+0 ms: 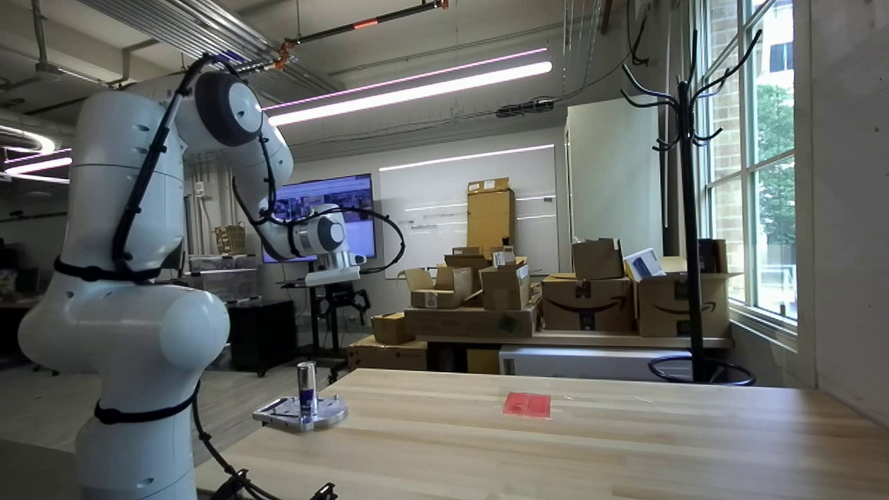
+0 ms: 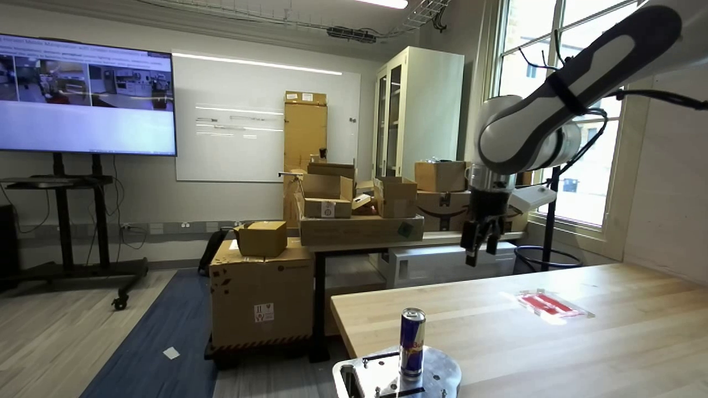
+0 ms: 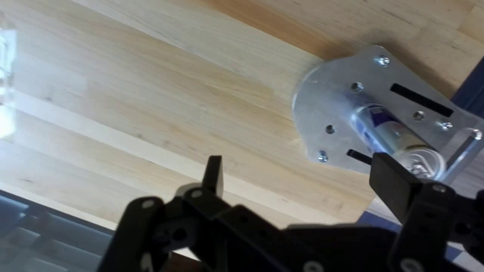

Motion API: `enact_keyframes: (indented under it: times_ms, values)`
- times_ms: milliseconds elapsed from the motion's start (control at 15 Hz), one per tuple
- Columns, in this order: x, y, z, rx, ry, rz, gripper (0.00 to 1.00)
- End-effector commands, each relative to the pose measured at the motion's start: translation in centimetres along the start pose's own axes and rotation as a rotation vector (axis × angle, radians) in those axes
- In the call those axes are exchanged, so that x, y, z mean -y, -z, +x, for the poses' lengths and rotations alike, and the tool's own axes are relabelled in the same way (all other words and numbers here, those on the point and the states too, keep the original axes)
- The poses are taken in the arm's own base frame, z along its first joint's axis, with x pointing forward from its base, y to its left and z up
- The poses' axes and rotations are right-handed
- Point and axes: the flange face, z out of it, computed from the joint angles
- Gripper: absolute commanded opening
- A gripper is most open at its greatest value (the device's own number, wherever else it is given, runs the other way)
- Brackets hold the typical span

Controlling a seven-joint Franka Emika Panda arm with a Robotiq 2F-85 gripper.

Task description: Move the can to the left

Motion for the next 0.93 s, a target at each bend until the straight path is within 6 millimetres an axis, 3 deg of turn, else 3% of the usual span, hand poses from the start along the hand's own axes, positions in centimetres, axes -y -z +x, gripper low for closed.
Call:
enact_keyframes:
  times_ms: [0, 200, 533, 600, 867]
  values:
    - [-4.4, 1.9, -4.1, 0.010, -0.126, -0.004, 1.00]
    - [-6.5, 1.8, -6.2, 0.023, -0.191, 0.003, 1.00]
    - [-7.3, 0.2, -8.9, 0.054, -0.246, 0.043, 1.00]
    - [-7.4, -0.2, -7.6, 0.046, -0.216, 0.022, 1.00]
    - [-7.5, -0.7, -8.3, 0.055, -0.232, 0.034, 1.00]
